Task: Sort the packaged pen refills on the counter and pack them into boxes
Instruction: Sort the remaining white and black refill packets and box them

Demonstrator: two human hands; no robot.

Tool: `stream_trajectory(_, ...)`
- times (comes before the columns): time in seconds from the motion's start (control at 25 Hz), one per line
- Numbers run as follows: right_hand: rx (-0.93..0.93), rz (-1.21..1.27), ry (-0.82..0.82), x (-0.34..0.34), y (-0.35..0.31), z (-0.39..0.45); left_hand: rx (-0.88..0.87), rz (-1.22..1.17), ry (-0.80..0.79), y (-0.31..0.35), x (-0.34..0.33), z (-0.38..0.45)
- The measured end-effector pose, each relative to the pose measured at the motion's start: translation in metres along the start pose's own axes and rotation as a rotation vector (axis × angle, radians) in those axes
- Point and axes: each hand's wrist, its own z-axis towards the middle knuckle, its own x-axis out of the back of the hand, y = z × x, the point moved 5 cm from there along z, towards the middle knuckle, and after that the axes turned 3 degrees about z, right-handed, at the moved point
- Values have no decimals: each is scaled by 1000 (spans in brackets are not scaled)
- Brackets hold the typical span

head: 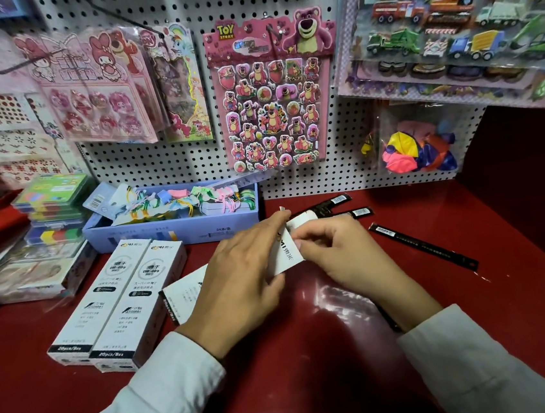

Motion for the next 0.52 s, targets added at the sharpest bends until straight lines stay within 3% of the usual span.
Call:
stream_trajectory(0.12,-67,33,54,15,10,5,131,140,-207,-22,-17,1)
stream_trajectory(0.28,-230,-468,201,86,47,11,342,287,-294,-57,-28,0)
stream_trajectory(0.4,-515,-602,184,120,86,4,276,485,-291,-55,-31,1)
stream_trajectory(0.52,-656,-687,11,121,105,2,112,349,-232,-27,-39,13)
